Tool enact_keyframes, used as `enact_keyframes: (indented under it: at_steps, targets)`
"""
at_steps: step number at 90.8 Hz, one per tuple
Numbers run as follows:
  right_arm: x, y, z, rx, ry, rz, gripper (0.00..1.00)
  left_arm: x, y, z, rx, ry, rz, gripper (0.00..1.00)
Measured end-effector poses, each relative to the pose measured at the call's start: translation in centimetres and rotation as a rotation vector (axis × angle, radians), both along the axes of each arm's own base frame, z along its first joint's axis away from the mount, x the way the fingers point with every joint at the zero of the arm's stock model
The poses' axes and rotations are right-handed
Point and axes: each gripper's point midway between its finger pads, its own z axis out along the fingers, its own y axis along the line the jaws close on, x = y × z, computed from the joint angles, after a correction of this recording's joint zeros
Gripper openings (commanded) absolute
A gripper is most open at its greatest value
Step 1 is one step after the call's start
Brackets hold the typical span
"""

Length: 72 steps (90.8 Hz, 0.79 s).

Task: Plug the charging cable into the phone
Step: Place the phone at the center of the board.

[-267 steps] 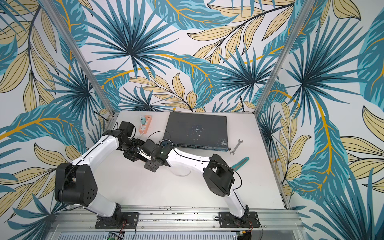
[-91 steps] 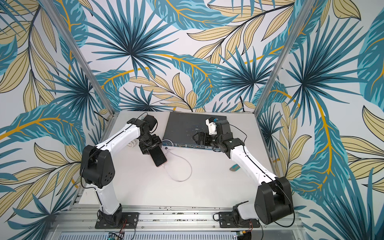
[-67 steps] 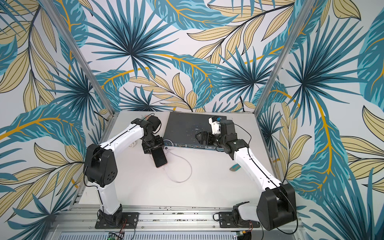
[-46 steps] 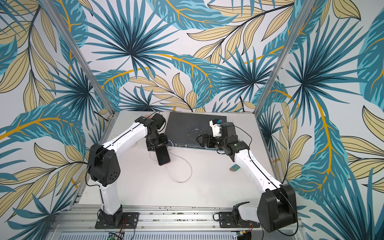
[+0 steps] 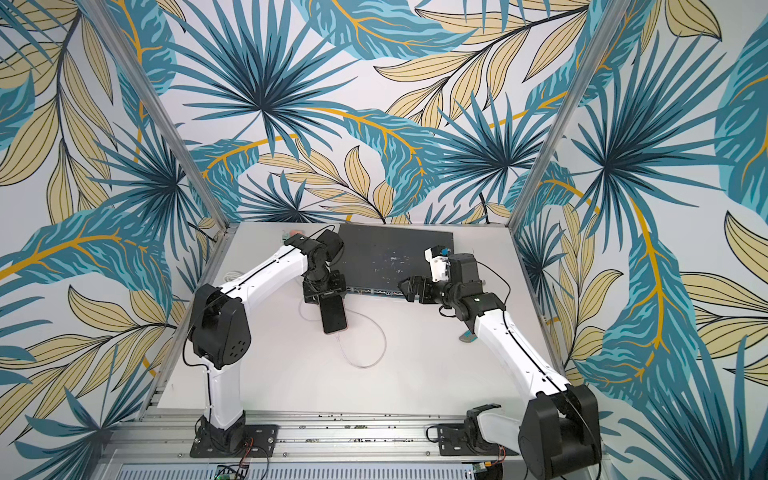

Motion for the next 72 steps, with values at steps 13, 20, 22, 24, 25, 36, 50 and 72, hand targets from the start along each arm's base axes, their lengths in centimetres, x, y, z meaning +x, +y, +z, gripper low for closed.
enact_keyframes:
  at_steps: [13,20,22,24,25,36,50,72]
  targets:
    - [-0.1,-0.4,-0.3,-0.005,0.002,-0.006,1.00,0.5,-1.0,0.0,-0.003,-0.012,-0.015,0.00]
    - [-0.3,-0.8,-0.4,-0.006,0.003,-0.009,1.00,0.4,-1.5,-0.2,-0.001,-0.011,-0.025,0.00]
    - [-0.3,-0.9,-0.5,-0.008,0.004,-0.010,1.00,0.3,-1.7,-0.2,-0.001,-0.011,-0.029,0.00]
    - [-0.3,-1.0,-0.5,-0.009,0.005,-0.013,1.00,0.3,-1.8,-0.2,0.001,-0.009,-0.032,0.00]
    - [-0.3,-1.0,-0.5,-0.009,0.004,-0.013,1.00,0.3,-1.9,-0.3,0.001,-0.010,-0.034,0.00]
    - [-0.4,-1.6,-0.4,-0.011,-0.003,-0.020,1.00,-0.1,-2.6,-0.8,0.006,0.000,-0.045,0.00]
    - [-0.6,-2.1,-0.5,-0.015,-0.004,-0.020,1.00,-0.6,-3.3,-1.4,0.017,0.012,-0.051,0.00]
    - [-0.8,-2.7,-1.3,-0.023,0.007,-0.020,1.00,-1.2,-4.1,-1.7,0.024,0.015,-0.055,0.00]
